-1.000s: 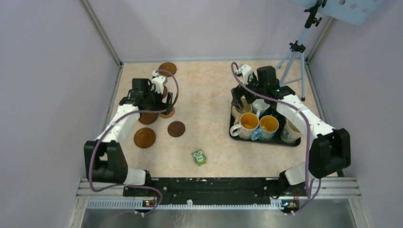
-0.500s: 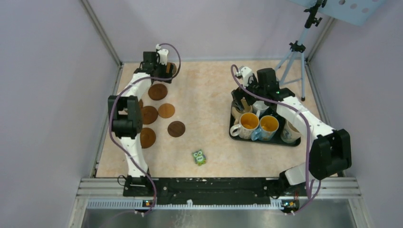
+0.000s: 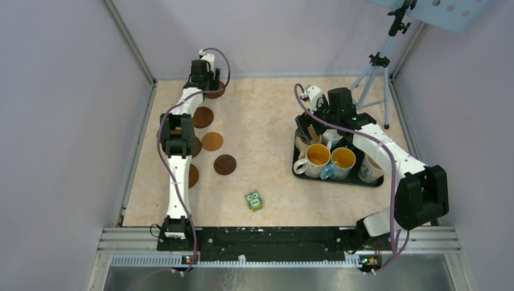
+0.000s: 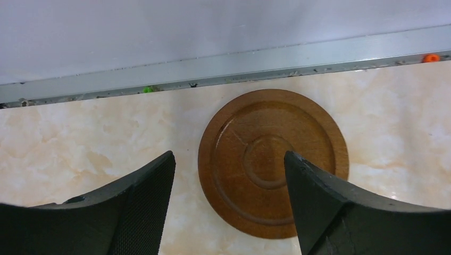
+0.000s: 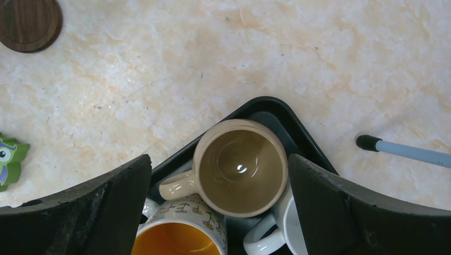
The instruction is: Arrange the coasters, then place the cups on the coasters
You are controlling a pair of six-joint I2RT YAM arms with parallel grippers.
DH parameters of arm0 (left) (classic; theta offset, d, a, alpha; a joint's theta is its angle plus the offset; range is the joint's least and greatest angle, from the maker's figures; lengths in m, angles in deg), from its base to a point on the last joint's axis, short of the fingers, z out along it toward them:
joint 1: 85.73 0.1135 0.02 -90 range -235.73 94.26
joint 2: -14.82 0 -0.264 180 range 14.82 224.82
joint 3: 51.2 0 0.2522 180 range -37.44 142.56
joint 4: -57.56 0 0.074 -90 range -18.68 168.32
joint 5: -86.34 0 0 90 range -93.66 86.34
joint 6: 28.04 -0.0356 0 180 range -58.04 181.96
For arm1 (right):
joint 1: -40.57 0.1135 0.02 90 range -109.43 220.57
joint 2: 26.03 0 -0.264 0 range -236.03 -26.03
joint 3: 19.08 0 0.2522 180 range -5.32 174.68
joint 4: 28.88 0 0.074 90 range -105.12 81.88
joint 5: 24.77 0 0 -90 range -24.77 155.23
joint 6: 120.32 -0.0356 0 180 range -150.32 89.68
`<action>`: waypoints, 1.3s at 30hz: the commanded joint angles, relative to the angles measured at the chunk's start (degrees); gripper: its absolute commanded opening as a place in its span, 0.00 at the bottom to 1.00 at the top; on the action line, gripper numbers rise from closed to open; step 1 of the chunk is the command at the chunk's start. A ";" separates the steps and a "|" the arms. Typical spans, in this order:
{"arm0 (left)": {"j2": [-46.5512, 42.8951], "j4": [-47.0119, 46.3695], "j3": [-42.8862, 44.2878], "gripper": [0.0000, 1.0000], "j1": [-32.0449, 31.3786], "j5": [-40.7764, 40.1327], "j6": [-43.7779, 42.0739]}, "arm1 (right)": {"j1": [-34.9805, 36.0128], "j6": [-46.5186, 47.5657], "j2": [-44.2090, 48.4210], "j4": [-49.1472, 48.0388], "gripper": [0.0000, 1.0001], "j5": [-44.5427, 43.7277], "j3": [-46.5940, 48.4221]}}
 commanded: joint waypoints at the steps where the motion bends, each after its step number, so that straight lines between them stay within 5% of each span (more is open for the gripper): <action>1: 2.59 -5.88 3.12 0.80 0.36 -3.24 -0.89 | 0.29 1.15 1.49 -1.88 0.98 0.41 -0.53; 8: 2.97 0.45 3.04 0.76 1.34 3.81 0.80 | 0.29 1.37 1.22 -1.91 0.98 0.20 -0.47; 14: -0.40 5.39 -2.58 0.64 1.90 15.92 1.90 | 0.29 1.76 2.43 -2.53 0.98 -0.66 -1.08; 26: -11.49 8.92 -19.62 0.52 0.40 20.20 -3.82 | 0.28 2.12 3.42 -2.82 0.98 -1.14 -1.48; 39: -24.90 10.04 -39.74 0.47 -9.02 19.62 0.85 | 0.05 1.97 4.35 -4.09 0.98 -3.52 -2.37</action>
